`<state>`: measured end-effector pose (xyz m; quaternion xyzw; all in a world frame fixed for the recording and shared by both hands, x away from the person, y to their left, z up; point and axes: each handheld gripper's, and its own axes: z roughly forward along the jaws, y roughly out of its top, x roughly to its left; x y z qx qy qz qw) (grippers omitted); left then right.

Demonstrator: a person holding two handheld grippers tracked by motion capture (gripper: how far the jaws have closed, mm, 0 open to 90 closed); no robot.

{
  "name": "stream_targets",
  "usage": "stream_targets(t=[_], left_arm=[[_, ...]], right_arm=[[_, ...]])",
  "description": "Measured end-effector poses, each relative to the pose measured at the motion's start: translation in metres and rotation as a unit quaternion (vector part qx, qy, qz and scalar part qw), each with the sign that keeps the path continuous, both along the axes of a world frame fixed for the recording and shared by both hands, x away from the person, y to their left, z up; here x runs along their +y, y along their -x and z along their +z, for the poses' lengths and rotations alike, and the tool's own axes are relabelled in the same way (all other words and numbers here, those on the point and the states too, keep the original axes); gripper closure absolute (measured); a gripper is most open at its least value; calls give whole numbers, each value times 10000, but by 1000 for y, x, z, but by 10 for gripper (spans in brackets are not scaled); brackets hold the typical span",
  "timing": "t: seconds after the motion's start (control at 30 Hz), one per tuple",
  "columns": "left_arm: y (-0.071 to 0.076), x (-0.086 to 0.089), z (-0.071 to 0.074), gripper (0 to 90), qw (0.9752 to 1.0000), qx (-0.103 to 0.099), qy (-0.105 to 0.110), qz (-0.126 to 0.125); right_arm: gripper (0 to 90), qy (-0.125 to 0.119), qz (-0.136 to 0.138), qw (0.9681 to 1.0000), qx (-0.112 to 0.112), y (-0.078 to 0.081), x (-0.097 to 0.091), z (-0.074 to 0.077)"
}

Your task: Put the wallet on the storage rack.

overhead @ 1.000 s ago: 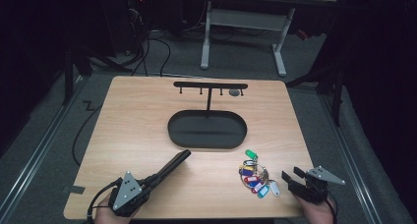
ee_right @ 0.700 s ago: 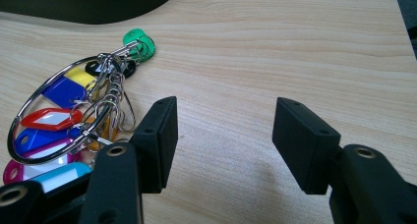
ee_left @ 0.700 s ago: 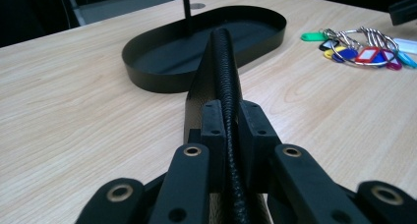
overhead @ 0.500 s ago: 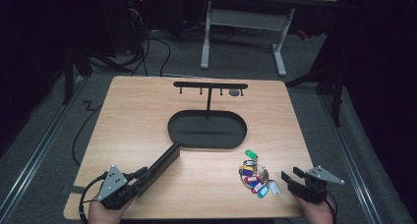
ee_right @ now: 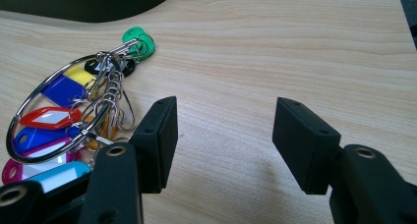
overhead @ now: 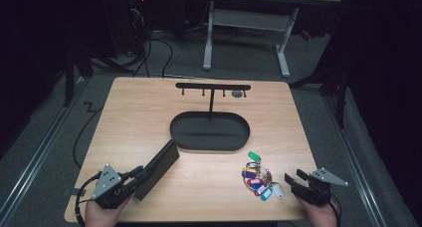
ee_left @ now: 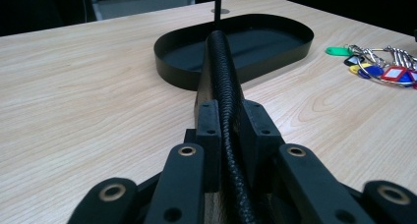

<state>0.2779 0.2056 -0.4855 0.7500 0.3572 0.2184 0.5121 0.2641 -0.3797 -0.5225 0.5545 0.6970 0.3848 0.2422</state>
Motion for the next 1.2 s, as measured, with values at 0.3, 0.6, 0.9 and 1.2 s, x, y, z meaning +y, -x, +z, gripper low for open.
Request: stream_targets(t=[0.3,0.6,0.9,1.2], left_arm=[[-2,4,-1,724,9999,89,122,33],[-2,-5,-4,604,9994,154,-309,-19],[-2,-11,-6,529,9976,251,-644,-72],[-6,-23,11,493,9917,445,-1208,-31]], right_arm=[[432,11,12,10000,16,0,2,-1],[432,-10,-21,10000,9,0,2,-1],[432,43,29,10000,-5,0,3,0],[432,52,145,9999,-23,0,6,1]])
